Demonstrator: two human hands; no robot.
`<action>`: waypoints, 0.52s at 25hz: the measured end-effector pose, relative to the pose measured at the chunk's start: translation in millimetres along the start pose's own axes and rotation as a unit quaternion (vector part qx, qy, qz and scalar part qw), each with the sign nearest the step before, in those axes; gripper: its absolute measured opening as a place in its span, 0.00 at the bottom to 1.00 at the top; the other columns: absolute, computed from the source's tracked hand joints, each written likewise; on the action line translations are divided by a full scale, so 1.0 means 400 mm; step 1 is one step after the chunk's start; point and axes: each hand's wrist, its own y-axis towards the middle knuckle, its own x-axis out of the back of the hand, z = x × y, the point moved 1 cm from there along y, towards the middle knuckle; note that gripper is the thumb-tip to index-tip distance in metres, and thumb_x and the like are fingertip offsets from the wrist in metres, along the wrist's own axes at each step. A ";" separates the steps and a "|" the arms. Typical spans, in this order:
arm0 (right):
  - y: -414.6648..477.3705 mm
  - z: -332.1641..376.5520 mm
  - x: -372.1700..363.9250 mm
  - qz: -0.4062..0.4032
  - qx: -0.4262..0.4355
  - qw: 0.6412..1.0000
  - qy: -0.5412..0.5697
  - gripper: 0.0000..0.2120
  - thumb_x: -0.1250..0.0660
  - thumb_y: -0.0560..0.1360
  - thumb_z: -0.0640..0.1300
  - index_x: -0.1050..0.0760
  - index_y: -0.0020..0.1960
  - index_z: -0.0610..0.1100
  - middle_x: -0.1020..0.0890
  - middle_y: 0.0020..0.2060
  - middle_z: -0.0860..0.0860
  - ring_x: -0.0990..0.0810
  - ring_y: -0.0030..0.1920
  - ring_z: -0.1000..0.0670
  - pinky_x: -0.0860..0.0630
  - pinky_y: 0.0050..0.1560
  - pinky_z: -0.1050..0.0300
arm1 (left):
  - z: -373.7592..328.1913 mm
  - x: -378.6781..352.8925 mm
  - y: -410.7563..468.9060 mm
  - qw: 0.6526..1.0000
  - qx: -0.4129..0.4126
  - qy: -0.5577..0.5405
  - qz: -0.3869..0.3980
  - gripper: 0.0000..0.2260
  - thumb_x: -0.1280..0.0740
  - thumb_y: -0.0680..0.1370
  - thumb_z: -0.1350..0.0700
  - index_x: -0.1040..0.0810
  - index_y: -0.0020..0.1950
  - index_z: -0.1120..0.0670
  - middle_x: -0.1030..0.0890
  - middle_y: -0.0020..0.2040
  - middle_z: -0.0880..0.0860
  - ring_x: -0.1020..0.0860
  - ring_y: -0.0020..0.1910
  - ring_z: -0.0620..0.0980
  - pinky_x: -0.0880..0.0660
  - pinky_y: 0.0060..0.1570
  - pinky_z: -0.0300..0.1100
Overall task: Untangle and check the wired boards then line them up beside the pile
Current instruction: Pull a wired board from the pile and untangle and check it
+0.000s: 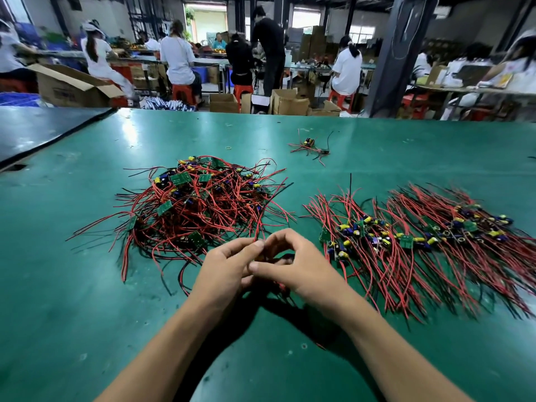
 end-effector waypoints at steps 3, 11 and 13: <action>0.000 -0.004 0.046 0.025 -0.038 0.996 0.082 0.15 0.21 0.68 0.54 0.21 0.46 0.48 0.17 0.40 0.53 0.22 0.34 0.56 0.29 0.31 0.65 | -0.001 0.003 0.000 0.999 0.019 -0.032 0.013 0.07 0.32 0.76 0.62 0.20 0.52 0.64 0.16 0.42 0.63 0.17 0.35 0.57 0.19 0.44 0.53; 0.005 -0.020 0.022 0.034 -0.012 0.999 0.028 0.13 0.34 0.79 0.57 0.16 0.55 0.52 0.14 0.41 0.54 0.18 0.41 0.55 0.21 0.52 0.55 | -0.006 0.004 -0.031 0.989 0.044 0.073 0.124 0.08 0.32 0.77 0.55 0.18 0.43 0.59 0.23 0.30 0.57 0.25 0.25 0.51 0.29 0.29 0.39; -0.001 -0.017 0.017 0.031 -0.022 0.997 0.065 0.12 0.36 0.82 0.52 0.15 0.54 0.50 0.14 0.42 0.51 0.17 0.39 0.53 0.19 0.48 0.55 | -0.003 0.003 -0.034 0.988 0.045 0.066 0.135 0.09 0.32 0.76 0.56 0.19 0.45 0.62 0.23 0.30 0.57 0.26 0.25 0.50 0.27 0.28 0.39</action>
